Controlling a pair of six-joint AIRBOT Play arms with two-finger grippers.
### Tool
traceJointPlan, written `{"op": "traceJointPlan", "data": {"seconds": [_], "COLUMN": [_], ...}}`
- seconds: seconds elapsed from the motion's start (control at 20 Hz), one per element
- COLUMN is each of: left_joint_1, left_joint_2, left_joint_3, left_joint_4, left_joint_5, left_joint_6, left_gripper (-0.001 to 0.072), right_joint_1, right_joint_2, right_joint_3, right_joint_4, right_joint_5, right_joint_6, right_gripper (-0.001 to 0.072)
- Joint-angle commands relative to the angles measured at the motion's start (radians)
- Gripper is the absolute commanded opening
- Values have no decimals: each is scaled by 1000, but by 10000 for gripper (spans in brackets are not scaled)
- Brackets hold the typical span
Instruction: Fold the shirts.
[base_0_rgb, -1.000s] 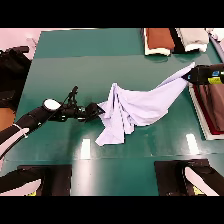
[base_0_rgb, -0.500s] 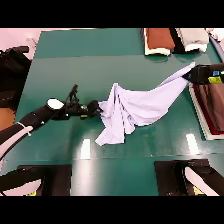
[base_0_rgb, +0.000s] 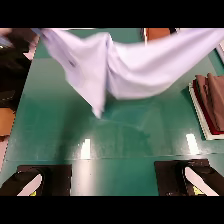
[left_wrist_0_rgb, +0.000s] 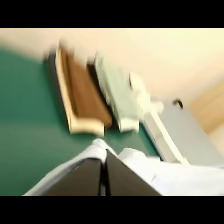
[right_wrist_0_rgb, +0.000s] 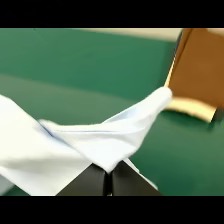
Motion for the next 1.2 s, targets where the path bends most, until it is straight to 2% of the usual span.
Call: {"op": "traceJointPlan", "data": {"seconds": [0.0, 0.25, 0.45, 0.55, 0.65, 0.8, 0.95, 1.05, 1.15], "left_joint_1": [47, 47, 47, 47, 47, 47, 47, 47, 47], "left_joint_2": [121, 132, 125, 83, 21, -84, -217, -326, -437], "left_joint_3": [315, 626, 664, 663, 604, 405, 171, 50, 19], "left_joint_4": [264, 428, 467, 497, 519, 498, 498, 499, 499], "left_joint_5": [-104, -266, -283, -376, -447, -497, -487, -425, -358], "left_joint_6": [3, -8, -13, -27, -62, -74, -66, -36, -8], "left_gripper": [25, 24, 24, 24, 24, 24, 25, 25, 25], "right_joint_1": [0, -2, -2, -2, -2, -1, -1, 15, 28], "right_joint_2": [0, 6, 63, 71, 26, -129, -335, -453, -547], "right_joint_3": [209, 344, 238, 185, 169, 169, 155, 69, -32], "right_joint_4": [-6, -113, -218, -242, -238, -230, -230, -230, -230], "right_joint_5": [24, 79, 90, 91, 123, 271, 387, 349, 255], "right_joint_6": [-3, 3, 32, 35, 36, 36, 36, 36, 35], "right_gripper": [18, 17, 17, 17, 17, 17, 17, 17, 18]}}
